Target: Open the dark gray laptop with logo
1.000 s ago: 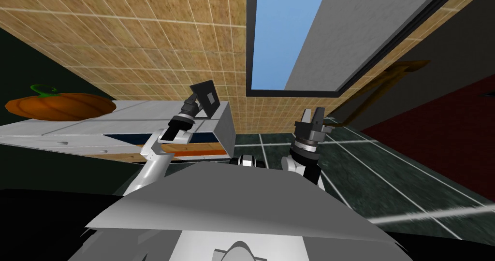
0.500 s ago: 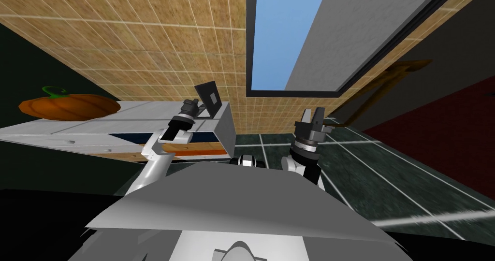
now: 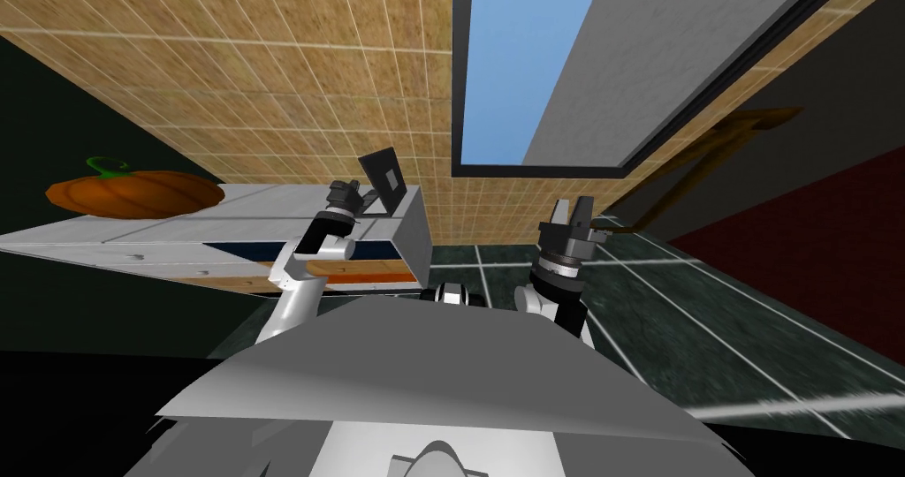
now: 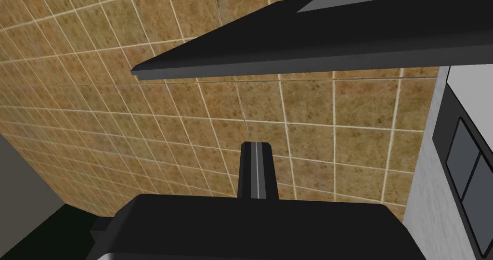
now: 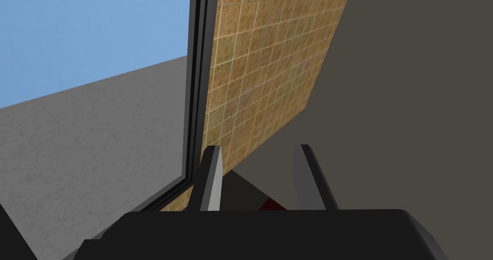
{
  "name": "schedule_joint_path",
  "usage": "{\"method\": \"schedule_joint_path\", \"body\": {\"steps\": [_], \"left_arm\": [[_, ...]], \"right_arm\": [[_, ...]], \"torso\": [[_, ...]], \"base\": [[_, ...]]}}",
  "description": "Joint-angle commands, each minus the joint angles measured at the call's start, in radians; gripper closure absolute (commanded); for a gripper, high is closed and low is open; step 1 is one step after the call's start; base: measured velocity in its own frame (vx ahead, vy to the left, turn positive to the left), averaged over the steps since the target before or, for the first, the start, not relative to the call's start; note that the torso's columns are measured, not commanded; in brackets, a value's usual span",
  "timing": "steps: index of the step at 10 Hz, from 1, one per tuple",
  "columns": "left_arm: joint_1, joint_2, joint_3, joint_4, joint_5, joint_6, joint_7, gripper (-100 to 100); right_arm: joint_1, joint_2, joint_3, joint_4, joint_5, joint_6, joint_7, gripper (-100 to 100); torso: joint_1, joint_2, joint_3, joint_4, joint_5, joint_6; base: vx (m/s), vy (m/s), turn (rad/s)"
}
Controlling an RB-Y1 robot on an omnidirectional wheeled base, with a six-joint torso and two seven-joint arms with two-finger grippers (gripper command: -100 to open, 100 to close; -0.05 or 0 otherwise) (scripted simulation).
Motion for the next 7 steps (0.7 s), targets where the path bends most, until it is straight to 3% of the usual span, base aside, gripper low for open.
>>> {"method": "schedule_joint_path", "body": {"steps": [1,2,7], "left_arm": [[-0.015,-0.017,0.006,0.006,0.018,0.012,0.019,100],[-0.001,0.003,-0.007,0.016,-0.010,0.004,-0.008,-100],[0.039,0.056,-0.041,0.041,-0.084,-0.023,-0.087,-100]], "right_arm": [[0.000,0.000,0.000,0.000,0.000,0.000,0.000,0],[0.000,0.000,0.000,0.000,0.000,0.000,0.000,0],[0.000,0.000,0.000,0.000,0.000,0.000,0.000,0]], "torso": [[0.000,0.000,0.000,0.000,0.000,0.000],[-0.001,0.000,0.000,0.000,0.000,0.000],[0.000,-0.001,0.000,0.000,0.000,0.000]], "base": [[0.000,0.000,0.000],[-0.017,-0.024,-0.048],[-0.024,-0.041,-0.036]]}}
